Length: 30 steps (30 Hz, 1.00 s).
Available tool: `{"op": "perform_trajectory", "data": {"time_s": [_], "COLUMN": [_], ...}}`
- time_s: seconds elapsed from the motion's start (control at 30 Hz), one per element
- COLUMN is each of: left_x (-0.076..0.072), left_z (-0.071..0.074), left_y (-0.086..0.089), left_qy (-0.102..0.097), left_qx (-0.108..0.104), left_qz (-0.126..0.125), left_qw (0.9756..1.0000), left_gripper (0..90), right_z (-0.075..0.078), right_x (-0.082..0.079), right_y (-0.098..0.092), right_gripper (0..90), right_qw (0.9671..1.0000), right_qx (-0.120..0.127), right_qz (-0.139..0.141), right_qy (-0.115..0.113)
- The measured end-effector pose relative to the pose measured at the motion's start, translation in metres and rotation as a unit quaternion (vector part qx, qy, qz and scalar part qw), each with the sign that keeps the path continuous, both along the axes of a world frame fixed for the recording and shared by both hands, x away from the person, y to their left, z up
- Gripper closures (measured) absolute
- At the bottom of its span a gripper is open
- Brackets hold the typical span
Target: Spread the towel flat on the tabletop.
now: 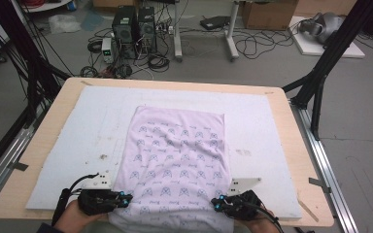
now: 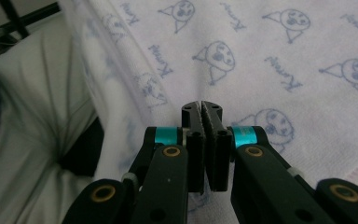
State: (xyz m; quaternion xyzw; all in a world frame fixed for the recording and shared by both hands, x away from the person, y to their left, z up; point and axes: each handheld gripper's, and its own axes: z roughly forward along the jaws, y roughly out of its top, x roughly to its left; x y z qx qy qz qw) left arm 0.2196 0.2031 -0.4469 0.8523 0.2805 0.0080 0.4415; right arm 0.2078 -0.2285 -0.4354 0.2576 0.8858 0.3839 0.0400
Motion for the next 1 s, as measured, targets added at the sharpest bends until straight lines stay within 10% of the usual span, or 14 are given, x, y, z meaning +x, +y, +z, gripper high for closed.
{"op": "perform_trajectory", "data": {"time_s": [0.17, 0.4, 0.57, 0.73, 0.87, 1.0], "left_x": [0.029, 0.092, 0.124, 0.154, 0.178, 0.205], "left_z": [0.012, 0.026, 0.029, 0.032, 0.030, 0.024], "left_y": [0.003, 0.007, 0.009, 0.010, 0.007, 0.007], "left_qy": [-0.034, -0.060, -0.074, -0.070, -0.059, -0.050], "left_qx": [-0.045, -0.078, -0.086, -0.094, -0.074, -0.057], "left_qz": [0.077, 0.149, 0.177, 0.207, 0.220, 0.255], "left_qw": [0.9955, 0.9839, 0.9776, 0.9713, 0.9709, 0.9639], "left_gripper": [55.3, 47.8, 47.4, 47.0, 46.2, 44.9], "right_z": [0.013, 0.031, 0.034, 0.031, 0.025, 0.015], "right_x": [0.017, 0.088, 0.136, 0.159, 0.182, 0.207], "right_y": [-0.002, -0.008, -0.006, -0.006, -0.008, -0.008], "right_gripper": [64.7, 57.8, 52.0, 51.0, 50.0, 48.8], "right_qw": [0.9975, 0.9786, 0.9684, 0.9655, 0.9609, 0.9568], "right_qx": [0.038, 0.068, 0.030, 0.008, -0.012, -0.022], "right_qz": [-0.047, -0.175, -0.230, -0.246, -0.264, -0.281], "right_qy": [-0.036, -0.083, -0.092, -0.085, -0.082, -0.071]}}
